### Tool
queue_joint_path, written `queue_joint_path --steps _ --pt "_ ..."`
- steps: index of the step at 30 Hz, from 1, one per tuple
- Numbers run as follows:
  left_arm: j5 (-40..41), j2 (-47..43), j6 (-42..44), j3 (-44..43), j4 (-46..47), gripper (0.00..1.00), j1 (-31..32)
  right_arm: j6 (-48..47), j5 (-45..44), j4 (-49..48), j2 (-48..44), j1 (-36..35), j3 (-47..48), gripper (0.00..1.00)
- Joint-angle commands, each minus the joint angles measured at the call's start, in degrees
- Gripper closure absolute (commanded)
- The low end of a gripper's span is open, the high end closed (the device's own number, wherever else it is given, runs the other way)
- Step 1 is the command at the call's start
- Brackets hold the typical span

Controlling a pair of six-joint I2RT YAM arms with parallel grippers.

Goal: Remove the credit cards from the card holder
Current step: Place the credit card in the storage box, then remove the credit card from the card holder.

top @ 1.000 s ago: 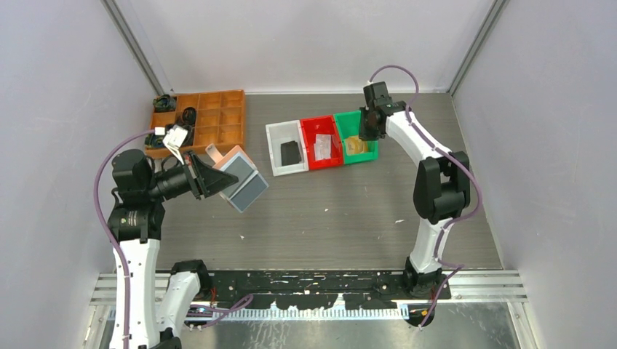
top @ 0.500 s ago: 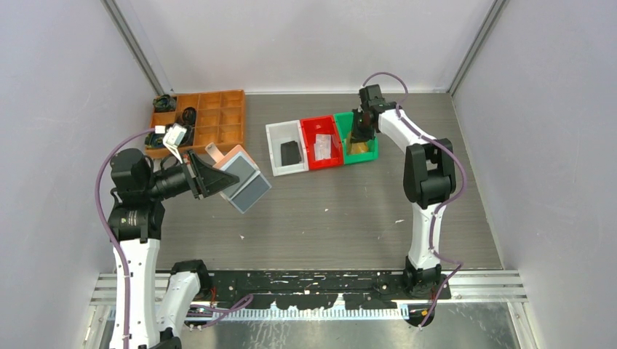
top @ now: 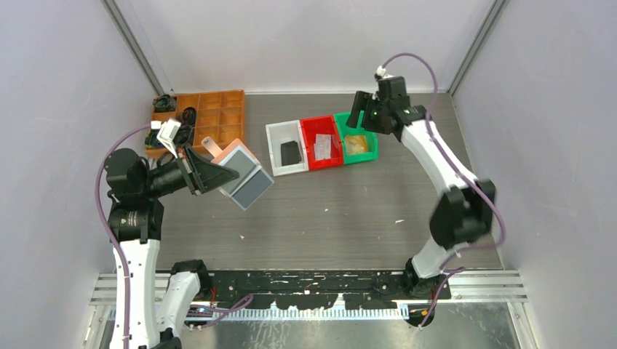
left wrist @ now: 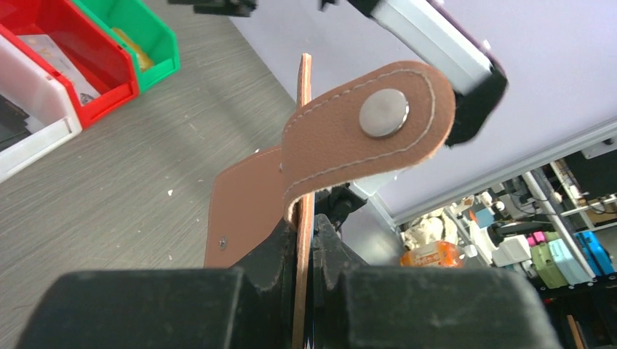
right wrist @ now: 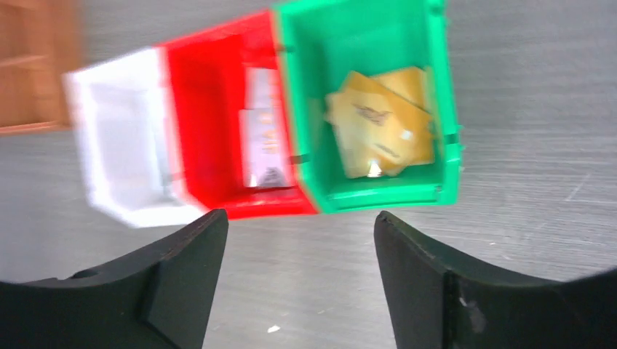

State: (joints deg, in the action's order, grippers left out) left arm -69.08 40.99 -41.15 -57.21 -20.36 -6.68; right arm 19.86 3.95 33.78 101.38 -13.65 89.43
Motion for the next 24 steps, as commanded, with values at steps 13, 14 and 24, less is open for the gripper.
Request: queue_joint_path --steps 13,14,24 --pt "-1.7 0.4 -19.1 -3.5 18.0 1.00 0.3 7.3 32.0 -47.5 -33.7 -25.8 -34.6 0.06" --pt "-1.7 0.4 -19.5 -3.6 18.3 1.00 0.3 7.2 32.4 -49.6 -33.2 -27.2 -35.3 0.06" --pt "-2.0 1.0 -23.5 -3.9 20.0 1.00 0.3 9.3 33.5 -63.6 -27.4 -31.5 -36.2 0.02"
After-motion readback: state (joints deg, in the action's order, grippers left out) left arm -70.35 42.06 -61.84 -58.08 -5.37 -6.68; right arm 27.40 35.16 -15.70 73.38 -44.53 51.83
